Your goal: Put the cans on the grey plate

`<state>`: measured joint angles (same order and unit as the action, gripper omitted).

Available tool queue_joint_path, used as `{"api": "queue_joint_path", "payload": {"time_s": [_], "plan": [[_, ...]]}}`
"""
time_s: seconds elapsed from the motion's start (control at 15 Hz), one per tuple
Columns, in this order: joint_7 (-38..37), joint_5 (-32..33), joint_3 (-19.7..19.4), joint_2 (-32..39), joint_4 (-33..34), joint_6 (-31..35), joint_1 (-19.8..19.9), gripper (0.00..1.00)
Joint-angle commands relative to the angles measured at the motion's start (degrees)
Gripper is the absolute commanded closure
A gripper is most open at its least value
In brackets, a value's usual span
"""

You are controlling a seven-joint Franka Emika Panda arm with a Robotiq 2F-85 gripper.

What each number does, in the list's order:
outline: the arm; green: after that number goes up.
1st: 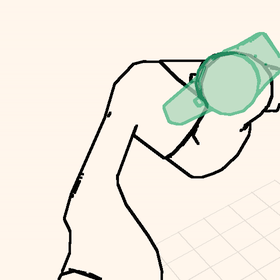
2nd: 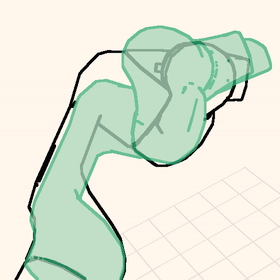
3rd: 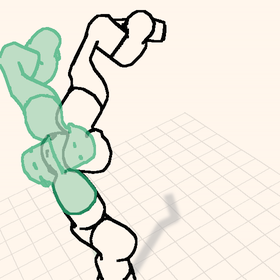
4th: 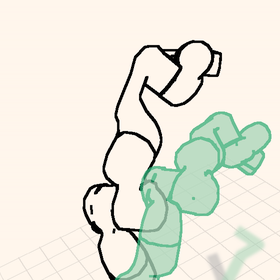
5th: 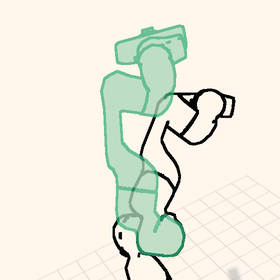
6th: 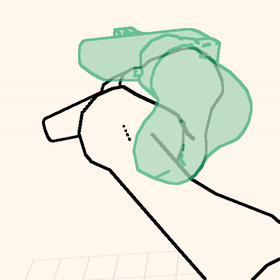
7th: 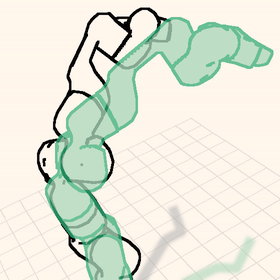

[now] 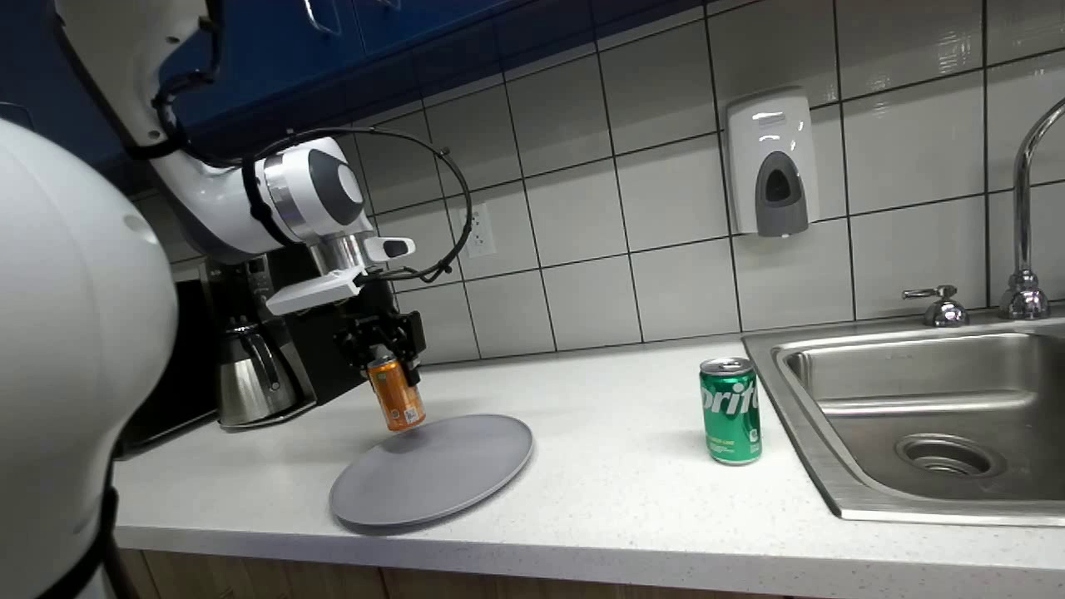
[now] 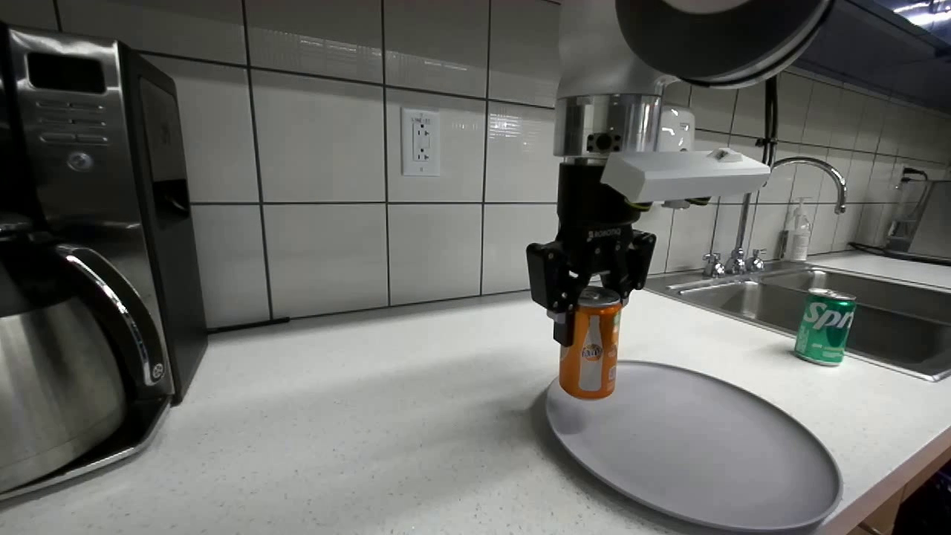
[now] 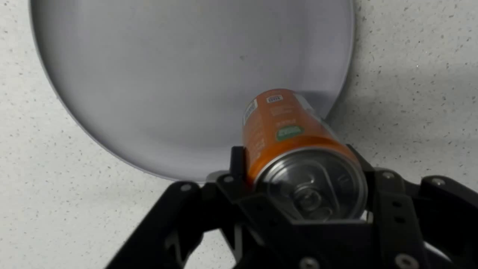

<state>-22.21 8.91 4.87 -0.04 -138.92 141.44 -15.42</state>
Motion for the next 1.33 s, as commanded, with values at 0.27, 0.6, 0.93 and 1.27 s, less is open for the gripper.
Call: {"api": "queue_joint_path", "payload": {"time_s": [0.27,0.6,0.93,1.27], "plan": [[-0.15,-1.56,1.49,-3.17,-6.04,4.30,3.25,0.62],[0.71,-1.90,1.25,-2.62,-7.55,6.47,4.45,0.62],[0.80,-2.36,1.24,-3.54,-8.58,7.71,5.00,0.01],[0.76,-2.44,1.49,-6.85,-9.47,7.47,5.11,0.00]]}}
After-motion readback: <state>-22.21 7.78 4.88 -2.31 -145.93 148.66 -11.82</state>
